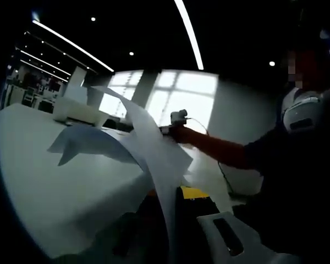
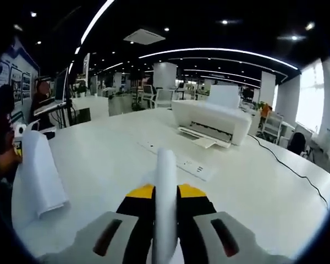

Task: Organize the stack of printing papers by aligning and flattening the scattered papers on the table

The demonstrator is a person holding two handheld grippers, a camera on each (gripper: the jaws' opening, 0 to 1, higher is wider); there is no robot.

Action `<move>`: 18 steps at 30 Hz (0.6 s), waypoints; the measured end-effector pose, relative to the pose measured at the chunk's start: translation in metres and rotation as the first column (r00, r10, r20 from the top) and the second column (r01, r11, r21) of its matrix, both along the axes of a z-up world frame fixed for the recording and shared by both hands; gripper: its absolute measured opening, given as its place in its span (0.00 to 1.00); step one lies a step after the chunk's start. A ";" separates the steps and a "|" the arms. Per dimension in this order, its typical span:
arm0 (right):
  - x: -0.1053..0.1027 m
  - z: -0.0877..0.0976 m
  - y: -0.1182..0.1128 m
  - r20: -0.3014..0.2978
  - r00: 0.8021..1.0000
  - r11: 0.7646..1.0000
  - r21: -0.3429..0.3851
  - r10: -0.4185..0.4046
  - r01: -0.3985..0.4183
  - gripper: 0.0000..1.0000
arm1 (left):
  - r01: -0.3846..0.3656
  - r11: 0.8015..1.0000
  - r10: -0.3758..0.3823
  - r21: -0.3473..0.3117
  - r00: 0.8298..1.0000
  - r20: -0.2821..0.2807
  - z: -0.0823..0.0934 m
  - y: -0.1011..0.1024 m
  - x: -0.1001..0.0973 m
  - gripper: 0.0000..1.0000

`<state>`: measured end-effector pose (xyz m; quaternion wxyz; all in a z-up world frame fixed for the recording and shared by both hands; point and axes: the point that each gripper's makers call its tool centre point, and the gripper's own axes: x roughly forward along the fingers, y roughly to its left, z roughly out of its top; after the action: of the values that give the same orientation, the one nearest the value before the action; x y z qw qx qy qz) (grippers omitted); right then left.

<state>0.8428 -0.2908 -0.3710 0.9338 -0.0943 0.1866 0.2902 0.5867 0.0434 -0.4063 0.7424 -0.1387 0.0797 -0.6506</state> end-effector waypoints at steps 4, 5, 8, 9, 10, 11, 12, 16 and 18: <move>-0.002 0.004 0.000 0.003 1.000 1.000 -0.007 0.008 -0.008 0.10 | 0.001 1.000 -0.001 0.000 1.000 -0.001 0.000 0.000 0.000 0.06; -0.003 0.005 0.001 0.004 1.000 1.000 -0.008 0.011 -0.011 0.10 | 0.001 1.000 -0.001 0.000 1.000 -0.001 0.000 0.000 0.000 0.06; -0.006 0.008 0.000 0.003 1.000 1.000 -0.012 0.017 -0.017 0.10 | 0.001 1.000 -0.001 0.000 1.000 -0.002 0.000 -0.001 0.000 0.06; -0.007 0.009 0.000 0.004 1.000 1.000 -0.013 0.021 -0.021 0.10 | 0.002 1.000 -0.002 0.001 1.000 -0.002 0.000 -0.001 0.000 0.06; -0.009 0.011 0.001 0.006 1.000 1.000 -0.012 0.027 -0.027 0.10 | 0.002 1.000 -0.002 0.002 1.000 -0.002 0.000 -0.001 0.000 0.06; -0.010 0.013 0.001 0.007 1.000 0.999 -0.012 0.030 -0.030 0.10 | 0.002 1.000 -0.002 0.002 1.000 -0.002 0.000 -0.001 0.000 0.06; -0.011 0.014 0.002 0.008 0.999 0.999 -0.012 0.035 -0.035 0.10 | 0.001 1.000 -0.001 0.003 1.000 -0.002 0.000 -0.001 0.000 0.06; -0.019 0.022 0.006 0.013 0.997 0.997 -0.027 0.072 -0.072 0.10 | 0.001 1.000 -0.001 0.003 1.000 -0.002 0.000 -0.002 0.000 0.06; -0.022 0.027 0.008 0.015 0.996 0.996 -0.025 0.085 -0.085 0.10 | 0.001 1.000 -0.001 0.003 1.000 -0.002 0.000 -0.002 -0.001 0.06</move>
<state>0.8206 -0.2832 -0.3442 0.9209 -0.1161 0.1784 0.3267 0.5859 0.0410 -0.4064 0.7422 -0.1383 0.0814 -0.6507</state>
